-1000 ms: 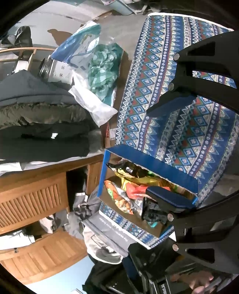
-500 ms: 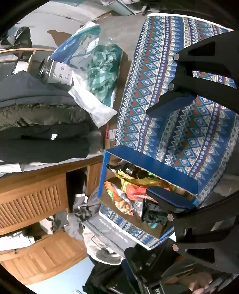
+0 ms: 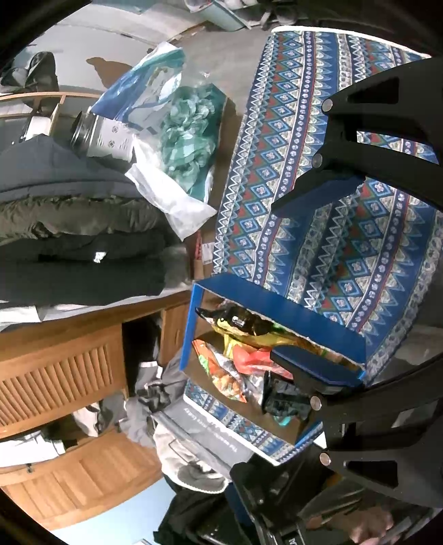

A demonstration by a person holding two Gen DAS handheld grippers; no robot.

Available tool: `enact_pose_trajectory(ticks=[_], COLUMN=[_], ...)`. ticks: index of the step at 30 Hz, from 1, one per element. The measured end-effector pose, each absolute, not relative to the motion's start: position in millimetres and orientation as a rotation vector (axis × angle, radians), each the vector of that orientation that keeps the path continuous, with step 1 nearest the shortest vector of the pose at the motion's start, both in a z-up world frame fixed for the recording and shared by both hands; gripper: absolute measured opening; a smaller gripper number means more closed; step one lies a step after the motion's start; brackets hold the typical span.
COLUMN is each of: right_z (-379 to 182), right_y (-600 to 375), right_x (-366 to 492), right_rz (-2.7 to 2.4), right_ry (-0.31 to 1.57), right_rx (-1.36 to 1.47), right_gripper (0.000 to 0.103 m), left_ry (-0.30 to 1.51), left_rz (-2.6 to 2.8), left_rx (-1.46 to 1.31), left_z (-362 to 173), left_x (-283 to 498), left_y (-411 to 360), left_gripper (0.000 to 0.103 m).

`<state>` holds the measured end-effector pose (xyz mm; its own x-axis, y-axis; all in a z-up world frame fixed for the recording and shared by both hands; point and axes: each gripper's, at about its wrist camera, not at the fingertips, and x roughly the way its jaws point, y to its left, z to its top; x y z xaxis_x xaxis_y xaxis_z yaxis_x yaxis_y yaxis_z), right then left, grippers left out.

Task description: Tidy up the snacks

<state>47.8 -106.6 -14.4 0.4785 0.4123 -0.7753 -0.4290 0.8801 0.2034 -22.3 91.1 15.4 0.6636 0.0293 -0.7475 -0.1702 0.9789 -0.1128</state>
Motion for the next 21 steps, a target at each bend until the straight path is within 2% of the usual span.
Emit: enact_pose_trajectory(ticks=[21], right_z=[-13.2], right_y=[-113.8], right_x=[48.8], right_rz=[0.498], right_ry=[0.943], right_rx=[-0.016], right_gripper=[0.076], left_ry=[0.869], left_rz=[0.097], left_rx=[-0.200], left_z=[12.0], left_x=[-20.5], left_y=[86.9], left_gripper=[0.096])
